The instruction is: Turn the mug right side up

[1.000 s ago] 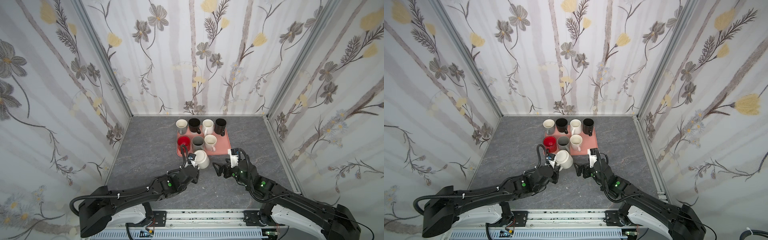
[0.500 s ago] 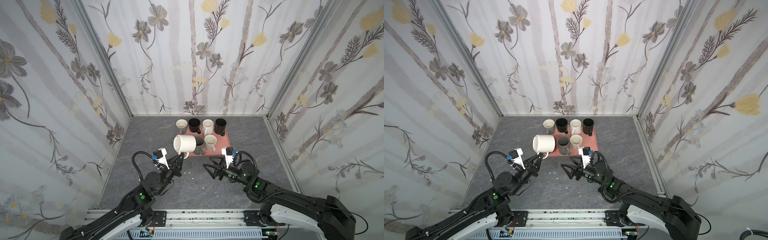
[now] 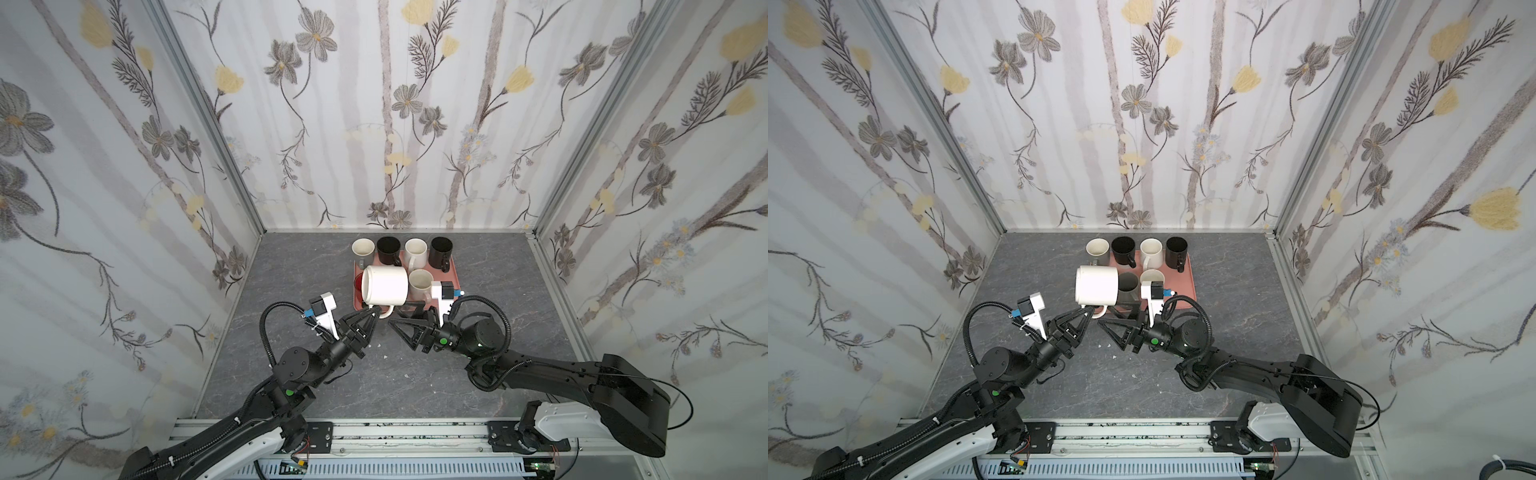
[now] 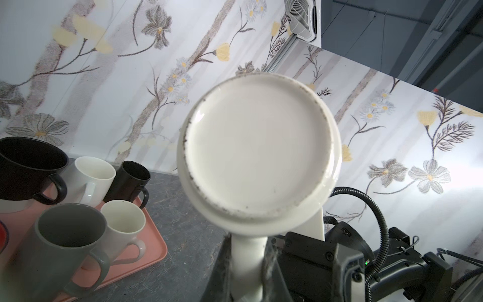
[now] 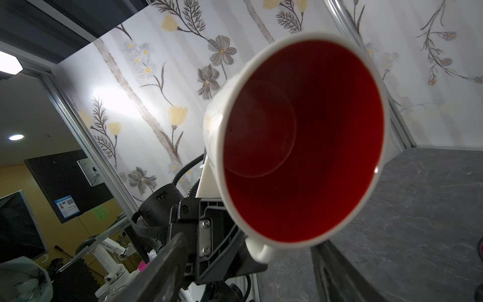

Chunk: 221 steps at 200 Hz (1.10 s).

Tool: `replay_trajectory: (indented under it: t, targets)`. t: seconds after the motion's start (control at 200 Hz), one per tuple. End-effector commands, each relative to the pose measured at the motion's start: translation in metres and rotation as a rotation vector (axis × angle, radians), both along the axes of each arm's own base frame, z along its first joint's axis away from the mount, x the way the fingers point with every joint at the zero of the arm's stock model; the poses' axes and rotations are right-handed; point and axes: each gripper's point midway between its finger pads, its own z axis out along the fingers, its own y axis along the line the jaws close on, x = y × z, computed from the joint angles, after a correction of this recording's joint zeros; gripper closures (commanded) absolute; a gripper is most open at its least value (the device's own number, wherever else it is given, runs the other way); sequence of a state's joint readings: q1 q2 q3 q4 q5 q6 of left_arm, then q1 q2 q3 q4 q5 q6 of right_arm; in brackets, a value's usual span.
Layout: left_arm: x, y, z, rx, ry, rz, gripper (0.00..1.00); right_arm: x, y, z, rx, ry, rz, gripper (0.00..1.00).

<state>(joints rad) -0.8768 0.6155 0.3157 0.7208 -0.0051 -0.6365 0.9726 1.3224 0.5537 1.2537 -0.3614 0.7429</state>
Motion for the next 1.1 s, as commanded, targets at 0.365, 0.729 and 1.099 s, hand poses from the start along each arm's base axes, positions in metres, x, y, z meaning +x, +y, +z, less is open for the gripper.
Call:
replay_trajectory:
  t: [0.365, 0.729, 1.099]
  targets:
    - [-0.014, 0.0, 0.031, -0.115, -0.073, -0.072, 1.0, -0.011, -0.001, 0.028, 0.119, -0.017, 0.054, 0.89]
    - [0.005, 0.013, 0.002, -0.07, 0.07, 0.044, 0.0, 0.012, -0.019, -0.001, -0.014, 0.077, -0.119, 1.0]
    - [0.024, 0.05, -0.062, 0.087, 0.228, 0.282, 0.0, 0.06, -0.089, -0.106, -0.497, 0.281, -0.511, 1.0]
